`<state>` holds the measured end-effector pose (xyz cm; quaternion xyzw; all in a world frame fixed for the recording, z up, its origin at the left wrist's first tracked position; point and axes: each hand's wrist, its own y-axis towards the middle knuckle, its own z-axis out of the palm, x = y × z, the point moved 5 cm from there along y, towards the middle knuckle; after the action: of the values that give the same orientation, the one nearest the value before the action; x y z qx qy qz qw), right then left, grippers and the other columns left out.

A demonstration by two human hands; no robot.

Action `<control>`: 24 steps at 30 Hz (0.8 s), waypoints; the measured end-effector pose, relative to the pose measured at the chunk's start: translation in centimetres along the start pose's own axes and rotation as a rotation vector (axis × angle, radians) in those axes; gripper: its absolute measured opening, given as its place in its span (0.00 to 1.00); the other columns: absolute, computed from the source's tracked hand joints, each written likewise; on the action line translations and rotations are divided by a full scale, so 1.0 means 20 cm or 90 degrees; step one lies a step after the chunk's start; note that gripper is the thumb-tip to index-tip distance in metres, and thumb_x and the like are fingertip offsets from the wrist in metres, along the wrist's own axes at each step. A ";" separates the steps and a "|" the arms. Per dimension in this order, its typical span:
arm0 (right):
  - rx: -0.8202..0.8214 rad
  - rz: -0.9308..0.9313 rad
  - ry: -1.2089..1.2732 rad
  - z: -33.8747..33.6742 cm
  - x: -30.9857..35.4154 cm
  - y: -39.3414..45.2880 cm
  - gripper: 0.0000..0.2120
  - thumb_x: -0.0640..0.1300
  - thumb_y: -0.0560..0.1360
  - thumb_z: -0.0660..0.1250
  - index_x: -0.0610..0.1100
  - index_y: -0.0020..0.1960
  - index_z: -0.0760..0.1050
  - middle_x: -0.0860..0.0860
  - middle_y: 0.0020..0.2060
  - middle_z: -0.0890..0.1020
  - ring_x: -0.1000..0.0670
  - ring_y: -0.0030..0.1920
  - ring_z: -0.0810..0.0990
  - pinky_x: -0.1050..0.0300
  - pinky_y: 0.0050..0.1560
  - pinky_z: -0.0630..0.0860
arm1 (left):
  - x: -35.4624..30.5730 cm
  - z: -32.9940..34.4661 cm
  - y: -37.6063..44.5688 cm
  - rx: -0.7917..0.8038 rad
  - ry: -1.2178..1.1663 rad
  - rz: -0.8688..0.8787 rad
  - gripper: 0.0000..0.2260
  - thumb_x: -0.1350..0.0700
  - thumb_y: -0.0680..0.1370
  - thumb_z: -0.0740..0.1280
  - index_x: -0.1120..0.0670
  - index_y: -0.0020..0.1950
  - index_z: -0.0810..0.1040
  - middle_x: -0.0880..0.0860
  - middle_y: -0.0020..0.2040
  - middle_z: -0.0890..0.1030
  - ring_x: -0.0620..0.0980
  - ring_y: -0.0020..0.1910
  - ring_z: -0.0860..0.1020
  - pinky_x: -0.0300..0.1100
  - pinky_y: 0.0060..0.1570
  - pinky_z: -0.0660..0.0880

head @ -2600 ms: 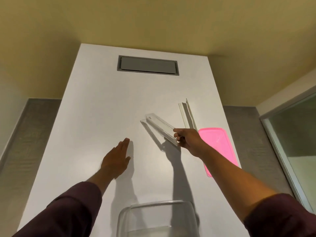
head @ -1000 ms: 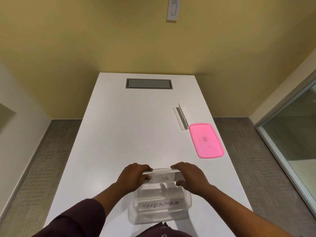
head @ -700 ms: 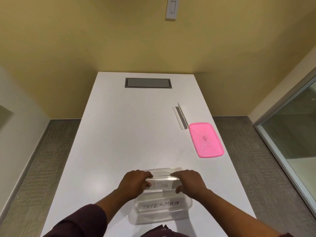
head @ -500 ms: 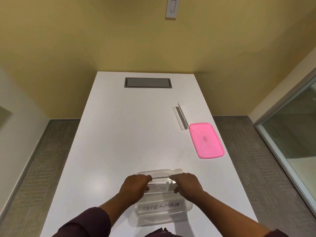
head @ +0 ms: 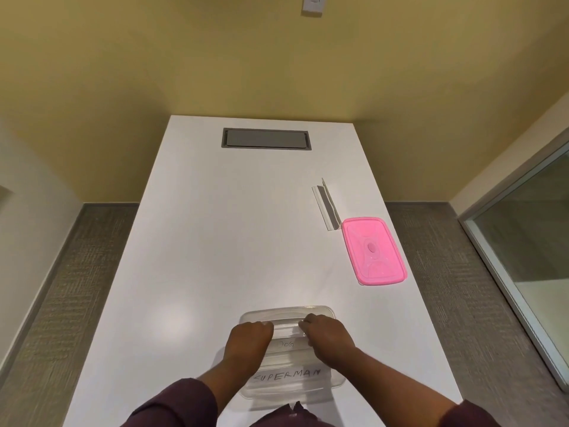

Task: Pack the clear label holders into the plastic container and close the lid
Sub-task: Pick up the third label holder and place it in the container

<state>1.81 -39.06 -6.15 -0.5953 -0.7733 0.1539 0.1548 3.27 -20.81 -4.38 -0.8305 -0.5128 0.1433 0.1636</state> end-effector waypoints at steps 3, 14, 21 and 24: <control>0.007 0.003 -0.007 0.01 0.00 0.01 0.17 0.33 0.75 0.64 0.43 0.63 0.74 0.45 0.59 0.79 0.39 0.56 0.80 0.45 0.50 0.80 | -0.01 0.00 0.02 0.009 -0.005 -0.014 0.17 0.67 0.72 0.66 0.54 0.59 0.73 0.54 0.50 0.83 0.59 0.49 0.82 0.48 0.41 0.72; 0.014 0.001 -0.013 0.03 0.00 0.05 0.15 0.34 0.76 0.64 0.43 0.62 0.74 0.45 0.57 0.78 0.40 0.55 0.79 0.45 0.48 0.79 | 0.00 0.02 0.06 0.018 0.004 -0.020 0.17 0.67 0.74 0.66 0.53 0.60 0.74 0.53 0.52 0.84 0.57 0.51 0.83 0.49 0.47 0.77; 0.017 -0.003 -0.016 0.03 0.00 0.07 0.14 0.34 0.76 0.64 0.43 0.60 0.75 0.45 0.56 0.79 0.40 0.54 0.79 0.46 0.45 0.77 | 0.02 0.03 0.08 0.009 -0.006 -0.018 0.18 0.69 0.73 0.63 0.54 0.61 0.73 0.54 0.53 0.84 0.59 0.52 0.83 0.48 0.48 0.77; 0.018 -0.002 -0.023 0.03 0.01 0.07 0.14 0.34 0.76 0.63 0.43 0.61 0.75 0.44 0.56 0.79 0.40 0.55 0.80 0.47 0.45 0.76 | 0.02 0.03 0.08 0.012 -0.004 -0.016 0.18 0.68 0.73 0.64 0.54 0.60 0.74 0.54 0.53 0.84 0.58 0.52 0.83 0.49 0.48 0.77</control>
<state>2.78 -38.60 -7.33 -0.5890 -0.7746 0.1751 0.1494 4.41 -21.06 -5.69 -0.8220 -0.5222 0.1485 0.1717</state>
